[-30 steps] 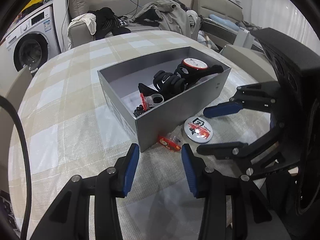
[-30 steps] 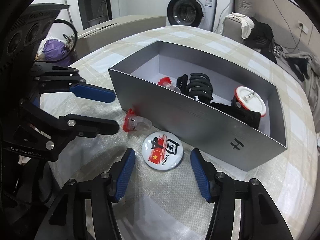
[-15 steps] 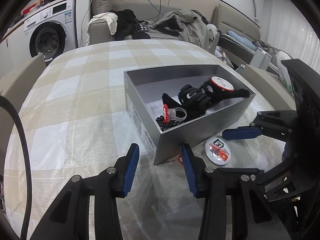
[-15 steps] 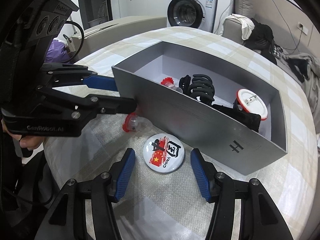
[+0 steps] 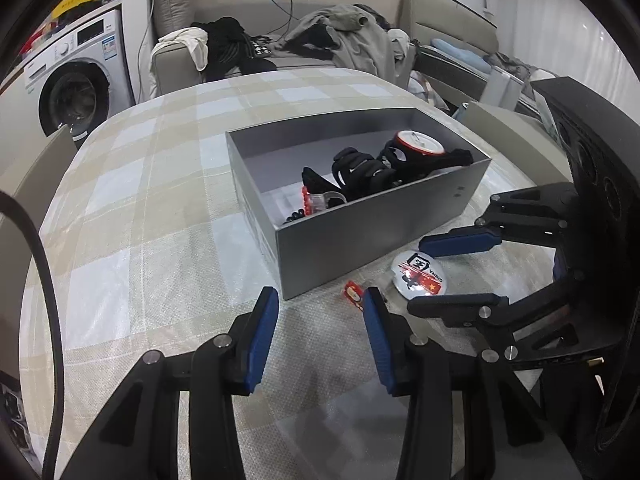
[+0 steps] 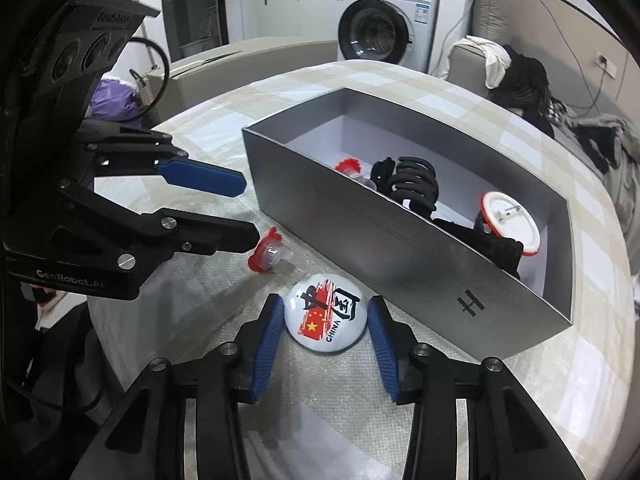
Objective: Organize jewelry
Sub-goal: 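Grasp the printed badge with the right gripper while the left gripper grasps the small red clip, then lower the badge and red clip into the grey box and open both grippers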
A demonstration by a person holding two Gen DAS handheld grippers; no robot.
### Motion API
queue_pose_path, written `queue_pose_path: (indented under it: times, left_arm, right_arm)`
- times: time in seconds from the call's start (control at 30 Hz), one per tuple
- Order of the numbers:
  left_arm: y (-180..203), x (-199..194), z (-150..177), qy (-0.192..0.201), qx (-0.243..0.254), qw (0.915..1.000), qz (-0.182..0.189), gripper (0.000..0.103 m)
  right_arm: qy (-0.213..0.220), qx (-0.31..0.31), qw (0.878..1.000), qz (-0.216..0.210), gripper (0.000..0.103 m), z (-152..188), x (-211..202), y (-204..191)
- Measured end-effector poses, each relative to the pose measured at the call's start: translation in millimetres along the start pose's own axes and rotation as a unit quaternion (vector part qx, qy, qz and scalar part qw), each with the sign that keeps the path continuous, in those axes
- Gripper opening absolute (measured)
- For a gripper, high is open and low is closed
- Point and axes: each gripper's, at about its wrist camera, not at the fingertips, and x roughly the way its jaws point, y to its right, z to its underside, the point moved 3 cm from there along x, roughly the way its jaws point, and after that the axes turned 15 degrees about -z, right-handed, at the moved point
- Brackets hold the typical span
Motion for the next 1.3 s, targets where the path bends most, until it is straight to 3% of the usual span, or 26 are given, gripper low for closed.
queue_pose_path:
  times: [0.37, 0.67, 0.8, 0.9, 1.3]
  left_arm:
    - [13.3, -8.1, 1.8, 0.004, 0.04, 0.999, 0.02, 0.038]
    - [21.0, 10.6, 1.6, -0.015, 0.017, 0.9997, 0.009, 0.037]
    - [24.5, 11.6, -1.2, -0.01, 0.014, 0.9998, -0.003, 0.031]
    - [24.8, 11.2, -0.8, -0.006, 0.015, 0.9999, -0.007, 0.017]
    - [23.8, 2.5, -3.0, 0.006, 0.012, 0.9999, 0.004, 0.017]
  right_arm:
    - [0.014, -0.015, 1.0, -0.005, 0.041, -5.8, -14.6, -0.3]
    - [0.025, -0.011, 1.0, -0.003, 0.042, -9.9, -24.7, 8.9]
    - [0.026, -0.009, 1.0, -0.005, 0.042, -10.1, -25.7, 10.7]
    - [0.026, -0.01, 1.0, -0.008, 0.042, -9.8, -25.7, 8.3]
    - [0.038, -0.009, 0.999, -0.007, 0.042, -8.9, -34.6, 8.7]
